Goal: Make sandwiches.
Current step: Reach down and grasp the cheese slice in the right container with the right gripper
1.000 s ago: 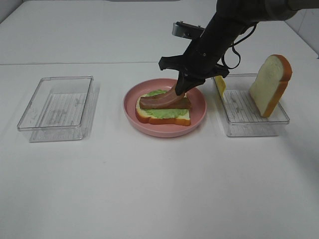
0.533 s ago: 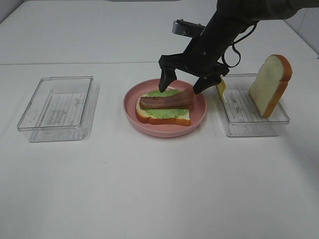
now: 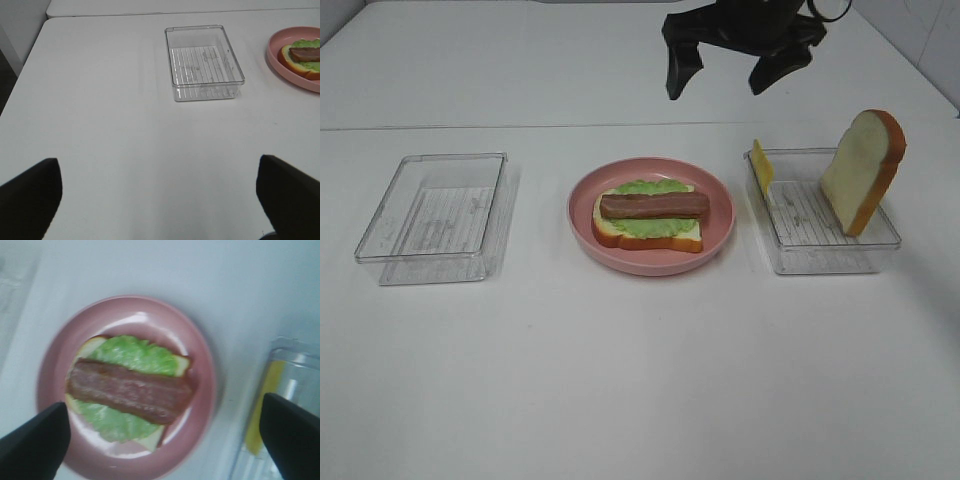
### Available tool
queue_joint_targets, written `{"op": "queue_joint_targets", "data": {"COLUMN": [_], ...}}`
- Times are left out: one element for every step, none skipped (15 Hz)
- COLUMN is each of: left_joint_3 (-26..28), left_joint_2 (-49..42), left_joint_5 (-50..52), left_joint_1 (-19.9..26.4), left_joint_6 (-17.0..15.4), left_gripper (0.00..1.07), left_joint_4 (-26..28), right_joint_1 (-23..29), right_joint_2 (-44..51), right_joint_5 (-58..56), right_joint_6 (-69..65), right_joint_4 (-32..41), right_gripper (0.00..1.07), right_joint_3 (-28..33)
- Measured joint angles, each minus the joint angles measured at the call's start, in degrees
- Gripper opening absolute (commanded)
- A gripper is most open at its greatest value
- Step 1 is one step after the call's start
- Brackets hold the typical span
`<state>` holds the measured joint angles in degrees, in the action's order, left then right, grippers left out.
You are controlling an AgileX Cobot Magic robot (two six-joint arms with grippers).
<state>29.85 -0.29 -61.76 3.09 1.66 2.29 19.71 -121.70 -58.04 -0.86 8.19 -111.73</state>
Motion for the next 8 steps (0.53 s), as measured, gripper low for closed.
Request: {"op": "queue_joint_targets", "data": {"left_joint_3": [0.00, 0.00, 0.00, 0.00, 0.00, 0.00, 0.00, 0.00], "left_joint_2": [0.00, 0.00, 0.00, 0.00, 0.00, 0.00, 0.00, 0.00], "left_joint_5": [0.00, 0.00, 0.00, 0.00, 0.00, 0.00, 0.00, 0.00], "left_joint_1": [0.00, 0.00, 0.00, 0.00, 0.00, 0.00, 0.00, 0.00], "left_joint_6": [0.00, 0.00, 0.00, 0.00, 0.00, 0.00, 0.00, 0.00], "left_gripper": [0.98, 0.98, 0.98, 0.98, 0.98, 0.98, 0.98, 0.98], "left_joint_4": [0.00, 0.00, 0.00, 0.00, 0.00, 0.00, 0.00, 0.00], "right_joint_1": [0.00, -0.17, -0.40, -0.92, -2.23, -3.50, -4.30, -5.79], "right_joint_2": [-0.63, -1.72, -2.52, -4.01, -6.53, -7.85, -8.42, -9.05], "right_joint_5": [-1.43, -3.72, -5.04, -7.05, -8.82, -9.05, -9.05, -8.82], "right_joint_6": [-1.89, -2.86, -2.92, -3.21, -3.38, -3.32, -3.38, -3.38], "right_joint_4": [-4.81, -8.19, -9.05, -10.08, -9.85, -8.59, -8.19, -5.67], "right_gripper": [0.99, 0.99, 0.99, 0.99, 0.99, 0.99, 0.99, 0.99], "right_joint_3": [-1.55, -2.75, -3.21, -3.61, -3.72, -3.72, -3.72, -3.72]}}
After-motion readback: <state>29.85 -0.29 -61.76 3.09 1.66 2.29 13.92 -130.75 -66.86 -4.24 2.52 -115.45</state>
